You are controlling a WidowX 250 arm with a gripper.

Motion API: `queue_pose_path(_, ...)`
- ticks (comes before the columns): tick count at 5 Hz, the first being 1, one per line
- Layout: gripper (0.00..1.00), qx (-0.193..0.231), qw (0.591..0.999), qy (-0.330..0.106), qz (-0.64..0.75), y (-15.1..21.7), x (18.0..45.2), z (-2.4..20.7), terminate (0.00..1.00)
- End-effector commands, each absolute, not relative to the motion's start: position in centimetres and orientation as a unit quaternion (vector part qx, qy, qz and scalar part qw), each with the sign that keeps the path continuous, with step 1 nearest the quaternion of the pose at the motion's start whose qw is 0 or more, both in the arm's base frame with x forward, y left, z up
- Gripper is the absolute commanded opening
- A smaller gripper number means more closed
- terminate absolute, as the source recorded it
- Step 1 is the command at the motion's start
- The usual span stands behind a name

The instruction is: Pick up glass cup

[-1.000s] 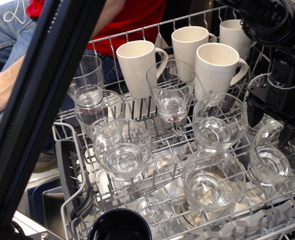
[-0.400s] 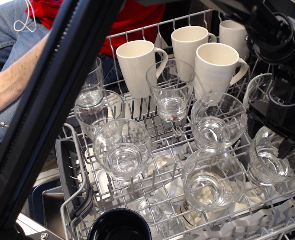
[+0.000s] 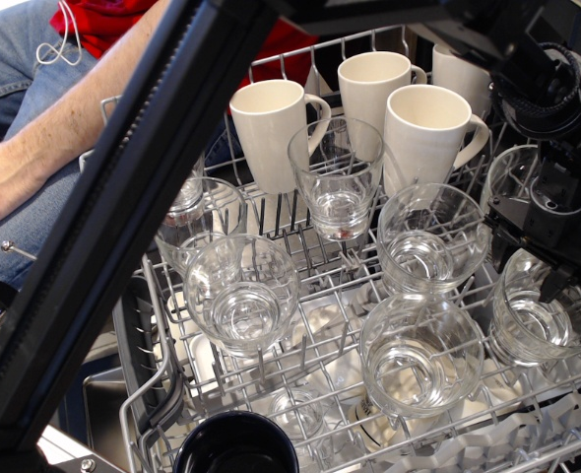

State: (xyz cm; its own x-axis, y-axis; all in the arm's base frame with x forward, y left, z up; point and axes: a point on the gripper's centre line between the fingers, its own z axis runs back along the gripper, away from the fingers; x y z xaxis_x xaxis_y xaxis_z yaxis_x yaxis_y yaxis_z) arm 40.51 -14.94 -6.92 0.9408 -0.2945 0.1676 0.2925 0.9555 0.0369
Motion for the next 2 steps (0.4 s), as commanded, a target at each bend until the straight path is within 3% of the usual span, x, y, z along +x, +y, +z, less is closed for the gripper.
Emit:
queue_pose_path(1, 0.0, -0.004, 0.985, -0.1, -0.14, -15.51, 41.76, -5.18, 0.0)
queue_pose_path(2, 0.0, -0.012, 0.986, -0.089, -0.14, -15.26, 41.94, -4.22, 0.0)
